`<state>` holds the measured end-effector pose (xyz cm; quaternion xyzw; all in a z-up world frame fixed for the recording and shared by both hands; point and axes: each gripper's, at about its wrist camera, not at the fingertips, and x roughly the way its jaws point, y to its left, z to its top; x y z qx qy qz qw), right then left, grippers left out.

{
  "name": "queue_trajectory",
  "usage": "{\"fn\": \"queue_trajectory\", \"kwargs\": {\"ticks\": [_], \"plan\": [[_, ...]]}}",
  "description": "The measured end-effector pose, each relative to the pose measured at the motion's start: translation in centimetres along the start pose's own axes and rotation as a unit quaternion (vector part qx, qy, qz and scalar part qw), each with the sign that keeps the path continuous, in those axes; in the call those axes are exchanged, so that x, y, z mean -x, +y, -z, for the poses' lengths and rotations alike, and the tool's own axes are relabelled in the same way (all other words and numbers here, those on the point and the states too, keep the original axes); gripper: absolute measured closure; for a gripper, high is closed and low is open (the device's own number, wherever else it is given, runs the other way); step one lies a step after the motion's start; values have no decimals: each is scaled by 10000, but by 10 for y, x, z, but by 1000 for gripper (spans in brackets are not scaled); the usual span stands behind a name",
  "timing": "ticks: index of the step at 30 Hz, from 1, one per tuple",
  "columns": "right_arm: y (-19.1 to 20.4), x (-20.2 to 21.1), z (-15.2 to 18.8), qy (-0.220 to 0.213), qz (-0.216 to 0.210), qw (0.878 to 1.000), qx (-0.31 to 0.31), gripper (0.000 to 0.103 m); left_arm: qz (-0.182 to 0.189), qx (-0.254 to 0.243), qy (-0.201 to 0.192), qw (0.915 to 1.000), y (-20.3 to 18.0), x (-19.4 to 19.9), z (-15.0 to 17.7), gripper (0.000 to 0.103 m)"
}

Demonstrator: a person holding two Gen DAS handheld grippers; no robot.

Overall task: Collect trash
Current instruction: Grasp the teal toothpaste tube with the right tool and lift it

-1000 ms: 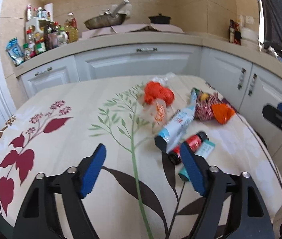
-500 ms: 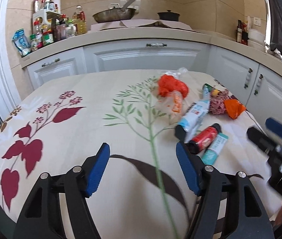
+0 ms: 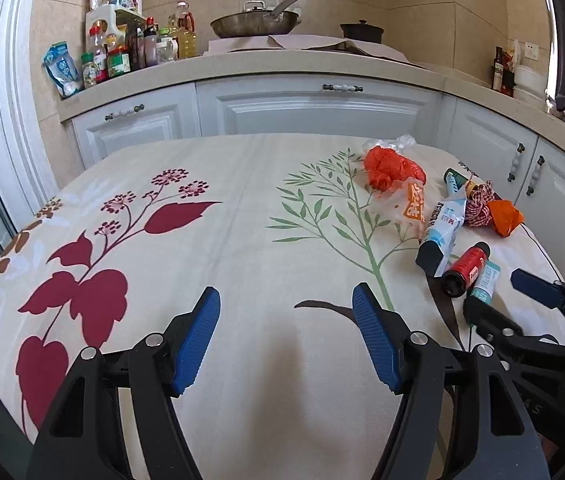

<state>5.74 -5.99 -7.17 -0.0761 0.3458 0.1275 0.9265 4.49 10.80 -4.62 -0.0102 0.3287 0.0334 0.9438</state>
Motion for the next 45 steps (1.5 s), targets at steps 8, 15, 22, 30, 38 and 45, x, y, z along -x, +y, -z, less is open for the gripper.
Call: {"fn": "queue_trajectory", "kwargs": {"ticks": [8, 15, 22, 30, 38, 45], "plan": [[-23, 4, 4, 34, 435, 9990, -126, 39, 348, 17, 46, 9994, -9, -2, 1, 36], [-53, 13, 8, -76, 560, 9973, -476, 39, 542, -87, 17, 9985, -27, 2, 2, 36], [-43, 5, -1, -12, 396, 9986, -349, 41, 616, -137, -10, 9980, -34, 1, -3, 36], [-51, -6, 0, 316, 154, 9981, -505, 81, 668, -166, 21, 9976, -42, -1, -6, 36], [-69, 2, 7, 211, 38, 9977, -635, 89, 811, -306, 49, 9962, -63, -3, -10, 36], [-93, 18, 11, -20, -26, 9969, -784, 89, 899, -481, 115, 9947, -87, -11, -17, 36]]}}
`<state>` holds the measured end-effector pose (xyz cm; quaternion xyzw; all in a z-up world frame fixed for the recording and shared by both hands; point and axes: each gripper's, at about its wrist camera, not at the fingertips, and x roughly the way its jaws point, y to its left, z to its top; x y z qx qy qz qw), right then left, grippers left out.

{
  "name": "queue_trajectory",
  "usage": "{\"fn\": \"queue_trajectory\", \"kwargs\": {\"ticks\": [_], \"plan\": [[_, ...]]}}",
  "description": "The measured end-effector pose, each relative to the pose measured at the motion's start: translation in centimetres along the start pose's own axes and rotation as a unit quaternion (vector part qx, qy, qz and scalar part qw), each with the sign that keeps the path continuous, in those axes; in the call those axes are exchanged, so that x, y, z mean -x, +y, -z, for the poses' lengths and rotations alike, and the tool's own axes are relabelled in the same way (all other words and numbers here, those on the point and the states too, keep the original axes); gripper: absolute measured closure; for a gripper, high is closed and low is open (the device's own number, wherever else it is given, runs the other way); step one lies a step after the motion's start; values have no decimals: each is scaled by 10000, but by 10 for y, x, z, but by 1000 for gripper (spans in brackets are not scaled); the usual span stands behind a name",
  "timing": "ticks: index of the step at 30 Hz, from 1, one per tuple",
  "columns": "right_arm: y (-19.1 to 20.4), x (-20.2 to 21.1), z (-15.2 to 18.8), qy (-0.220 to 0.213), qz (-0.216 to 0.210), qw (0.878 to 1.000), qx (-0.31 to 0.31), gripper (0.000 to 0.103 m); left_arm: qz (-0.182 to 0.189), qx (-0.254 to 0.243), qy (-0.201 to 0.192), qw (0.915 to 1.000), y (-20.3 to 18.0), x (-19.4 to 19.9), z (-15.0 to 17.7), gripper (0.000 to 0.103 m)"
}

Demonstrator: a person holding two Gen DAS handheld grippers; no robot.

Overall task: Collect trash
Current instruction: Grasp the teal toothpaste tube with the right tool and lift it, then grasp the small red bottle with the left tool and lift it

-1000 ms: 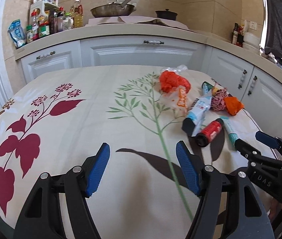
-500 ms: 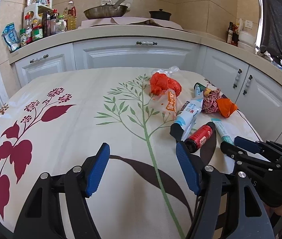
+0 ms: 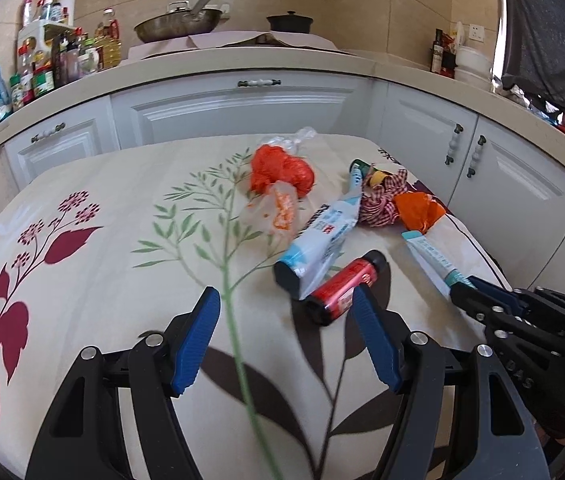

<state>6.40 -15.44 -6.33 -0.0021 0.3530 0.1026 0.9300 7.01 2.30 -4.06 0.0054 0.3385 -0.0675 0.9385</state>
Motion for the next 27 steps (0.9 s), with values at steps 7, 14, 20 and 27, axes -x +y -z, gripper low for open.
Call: {"fn": "queue_trajectory", "kwargs": {"ticks": [7, 14, 20, 27], "plan": [[-22, 12, 0, -199, -87, 9996, -180, 89, 2, -228, 218, 9995, -13, -16, -6, 44], [-37, 13, 1, -257, -200, 9989, -335, 89, 35, -510, 528, 9973, -28, -32, -1, 48], [-43, 12, 3, -273, -268, 9985, -400, 89, 53, -634, 669, 9957, -34, -37, 2, 64], [-45, 12, 3, -262, -280, 9985, -399, 89, 115, -655, 691, 9954, -39, -35, 5, 70]]}}
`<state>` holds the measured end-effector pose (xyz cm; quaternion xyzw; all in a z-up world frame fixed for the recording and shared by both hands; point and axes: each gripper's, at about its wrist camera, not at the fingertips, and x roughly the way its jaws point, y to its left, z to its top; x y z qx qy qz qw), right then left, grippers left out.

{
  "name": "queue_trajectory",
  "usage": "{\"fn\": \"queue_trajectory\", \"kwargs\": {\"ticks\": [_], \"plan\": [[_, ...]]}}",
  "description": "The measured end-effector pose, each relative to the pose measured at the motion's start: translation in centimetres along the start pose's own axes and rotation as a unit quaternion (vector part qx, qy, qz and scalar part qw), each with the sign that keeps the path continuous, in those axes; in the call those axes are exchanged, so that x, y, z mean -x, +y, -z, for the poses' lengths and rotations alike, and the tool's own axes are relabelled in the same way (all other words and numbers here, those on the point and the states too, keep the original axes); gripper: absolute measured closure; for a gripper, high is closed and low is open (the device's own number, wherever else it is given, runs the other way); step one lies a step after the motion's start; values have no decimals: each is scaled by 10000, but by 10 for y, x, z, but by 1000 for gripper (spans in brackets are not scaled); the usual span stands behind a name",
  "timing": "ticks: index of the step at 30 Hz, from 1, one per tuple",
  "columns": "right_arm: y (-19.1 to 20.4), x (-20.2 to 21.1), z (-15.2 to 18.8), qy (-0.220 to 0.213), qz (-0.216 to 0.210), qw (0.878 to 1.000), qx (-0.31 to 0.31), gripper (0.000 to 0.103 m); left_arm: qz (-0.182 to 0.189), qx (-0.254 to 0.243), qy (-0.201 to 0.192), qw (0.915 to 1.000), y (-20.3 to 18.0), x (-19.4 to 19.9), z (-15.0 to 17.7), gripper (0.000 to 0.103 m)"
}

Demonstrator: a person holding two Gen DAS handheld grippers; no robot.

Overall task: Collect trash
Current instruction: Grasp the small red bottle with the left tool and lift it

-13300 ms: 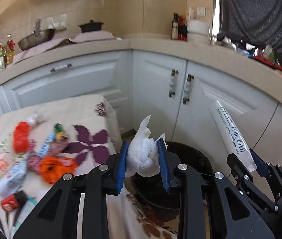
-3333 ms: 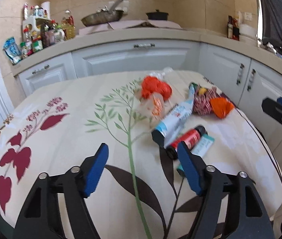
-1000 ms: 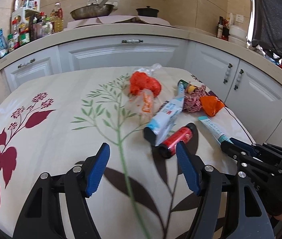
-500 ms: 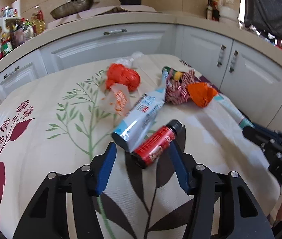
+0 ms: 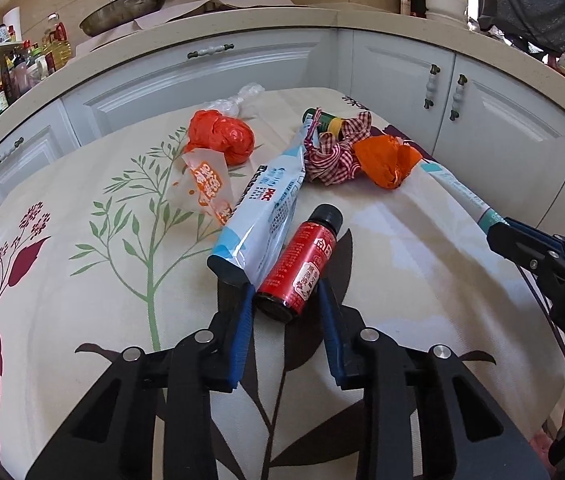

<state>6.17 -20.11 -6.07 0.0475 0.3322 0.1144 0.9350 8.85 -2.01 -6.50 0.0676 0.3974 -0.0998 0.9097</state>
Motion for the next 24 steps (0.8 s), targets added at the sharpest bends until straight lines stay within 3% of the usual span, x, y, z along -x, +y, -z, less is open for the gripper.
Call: {"fn": "queue_trajectory", "kwargs": {"ticks": [2, 4, 9, 11, 13, 24], "plan": [[1, 0, 0, 4, -4, 10000, 5, 89, 2, 59, -38, 10000, 0, 2, 0, 69], [2, 0, 0, 8, -9, 10000, 9, 89, 82, 144, -48, 9999, 1, 2, -2, 61], [4, -1, 1, 9, -23, 10000, 16, 89, 89, 161, -103, 9998, -1, 0, -6, 60], [4, -1, 1, 9, -19, 10000, 16, 89, 117, 162, -94, 9998, -2, -2, -8, 62], [4, -1, 1, 15, -21, 10000, 14, 89, 132, 99, -71, 9998, -4, -4, -8, 75], [4, 2, 2, -64, -13, 9999, 91, 90, 41, 133, -303, 9994, -4, 12, 2, 77]]}}
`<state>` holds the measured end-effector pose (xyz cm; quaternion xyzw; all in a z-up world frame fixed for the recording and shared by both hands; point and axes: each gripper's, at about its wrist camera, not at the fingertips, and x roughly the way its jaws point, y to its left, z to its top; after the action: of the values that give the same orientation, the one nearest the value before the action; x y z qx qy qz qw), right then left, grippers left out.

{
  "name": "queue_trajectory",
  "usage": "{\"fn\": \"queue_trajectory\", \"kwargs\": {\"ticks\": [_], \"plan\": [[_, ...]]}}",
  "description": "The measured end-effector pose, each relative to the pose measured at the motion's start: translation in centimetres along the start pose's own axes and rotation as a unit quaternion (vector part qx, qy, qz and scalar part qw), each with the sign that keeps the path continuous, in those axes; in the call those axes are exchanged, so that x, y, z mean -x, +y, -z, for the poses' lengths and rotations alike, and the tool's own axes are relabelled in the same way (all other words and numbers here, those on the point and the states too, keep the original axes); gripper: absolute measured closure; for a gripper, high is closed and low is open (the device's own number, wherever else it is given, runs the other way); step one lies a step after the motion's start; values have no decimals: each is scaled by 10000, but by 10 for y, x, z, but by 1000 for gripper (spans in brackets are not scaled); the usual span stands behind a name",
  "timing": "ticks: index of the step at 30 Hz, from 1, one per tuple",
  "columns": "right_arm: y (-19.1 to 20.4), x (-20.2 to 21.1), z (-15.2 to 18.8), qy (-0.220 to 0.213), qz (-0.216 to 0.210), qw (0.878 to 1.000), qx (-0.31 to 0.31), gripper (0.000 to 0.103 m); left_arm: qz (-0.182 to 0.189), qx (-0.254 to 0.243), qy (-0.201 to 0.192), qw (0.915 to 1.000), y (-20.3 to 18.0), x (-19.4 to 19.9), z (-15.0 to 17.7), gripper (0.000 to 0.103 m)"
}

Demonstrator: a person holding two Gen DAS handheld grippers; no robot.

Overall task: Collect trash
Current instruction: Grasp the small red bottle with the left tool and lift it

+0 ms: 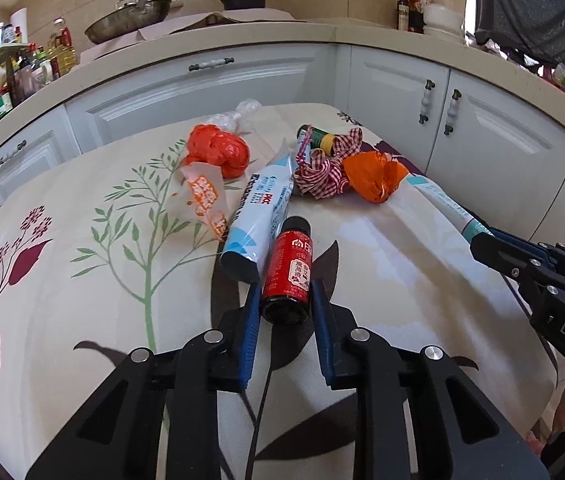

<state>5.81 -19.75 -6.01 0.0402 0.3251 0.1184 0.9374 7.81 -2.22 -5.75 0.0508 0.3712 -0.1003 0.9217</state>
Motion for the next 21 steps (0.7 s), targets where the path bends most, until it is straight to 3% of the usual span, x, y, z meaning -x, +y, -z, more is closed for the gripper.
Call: {"fn": "queue_trajectory", "kwargs": {"ticks": [10, 19, 21], "plan": [[9, 12, 4, -105, -46, 9998, 151, 93, -75, 102, -384, 9992, 3, 27, 3, 78], [18, 10, 11, 17, -82, 9996, 255, 93, 19, 150, -63, 9999, 6, 17, 19, 77], [20, 10, 12, 31, -92, 9996, 262, 93, 9, 184, -37, 9998, 8, 16, 19, 71]]}}
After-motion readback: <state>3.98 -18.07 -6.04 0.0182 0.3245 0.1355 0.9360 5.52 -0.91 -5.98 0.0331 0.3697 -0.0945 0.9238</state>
